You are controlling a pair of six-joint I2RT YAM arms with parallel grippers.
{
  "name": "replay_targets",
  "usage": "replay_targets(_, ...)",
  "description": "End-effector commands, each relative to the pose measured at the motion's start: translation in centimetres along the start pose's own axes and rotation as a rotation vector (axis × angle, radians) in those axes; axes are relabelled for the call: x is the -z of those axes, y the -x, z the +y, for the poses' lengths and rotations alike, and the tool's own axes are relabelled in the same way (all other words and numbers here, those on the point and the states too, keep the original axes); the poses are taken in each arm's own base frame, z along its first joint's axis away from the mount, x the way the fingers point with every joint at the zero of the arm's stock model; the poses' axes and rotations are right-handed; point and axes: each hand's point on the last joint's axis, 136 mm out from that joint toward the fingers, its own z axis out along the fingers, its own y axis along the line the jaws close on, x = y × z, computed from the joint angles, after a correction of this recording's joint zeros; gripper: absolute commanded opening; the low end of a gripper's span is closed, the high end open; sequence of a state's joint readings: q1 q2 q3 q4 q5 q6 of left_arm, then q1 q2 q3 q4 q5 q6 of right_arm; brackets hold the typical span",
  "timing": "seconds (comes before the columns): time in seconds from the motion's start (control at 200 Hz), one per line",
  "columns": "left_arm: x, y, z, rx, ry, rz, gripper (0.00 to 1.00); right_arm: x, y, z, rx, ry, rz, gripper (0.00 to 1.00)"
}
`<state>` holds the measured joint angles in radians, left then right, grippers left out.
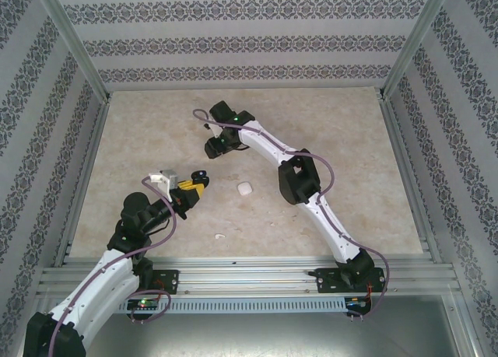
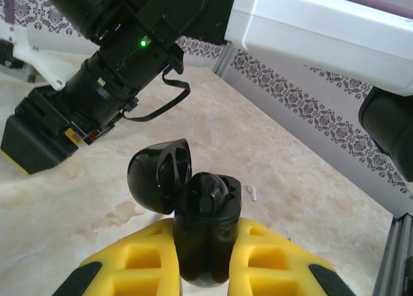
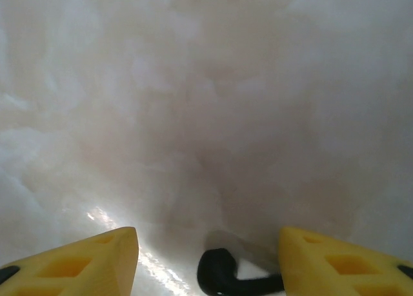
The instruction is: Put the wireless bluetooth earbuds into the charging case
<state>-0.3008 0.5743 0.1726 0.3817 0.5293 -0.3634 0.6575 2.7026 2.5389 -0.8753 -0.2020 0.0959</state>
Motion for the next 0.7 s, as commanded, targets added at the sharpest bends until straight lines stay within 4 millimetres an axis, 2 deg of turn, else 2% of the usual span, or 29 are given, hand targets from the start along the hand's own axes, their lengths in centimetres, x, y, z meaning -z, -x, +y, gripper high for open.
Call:
replay_targets(0.0,0.1,0.7,-0.2,-0.001,-0.012,-0.043,0.0,0.3,0.1,0.6,0.095,-0.014,0.002,0.59)
replay_targets(0.16,0.1,0.6,-0.2,0.001,-0.014,-0.037,0.0,0.2,-0.4,0.7,0.114,-0.014,0.023,0.57)
replay_targets(0.385,0.2,0.4,-0.2,0.003,-0.013,-0.035,0.0,0.1,-1.9,1.2,0.13,-0.018,0.08,0.49)
replay_targets(0.565,0.3,0.5,-0.3,0.006,-0.016,-0.036,0.0,-0.1,-2.4,1.2,0.14,-0.055,0.099,0.41)
replay_targets(0.694,0.7,0.4,-0.4,0.006,-0.01,-0.04,0.0,0.3,-2.7,0.9,0.129,-0.083,0.117,0.31)
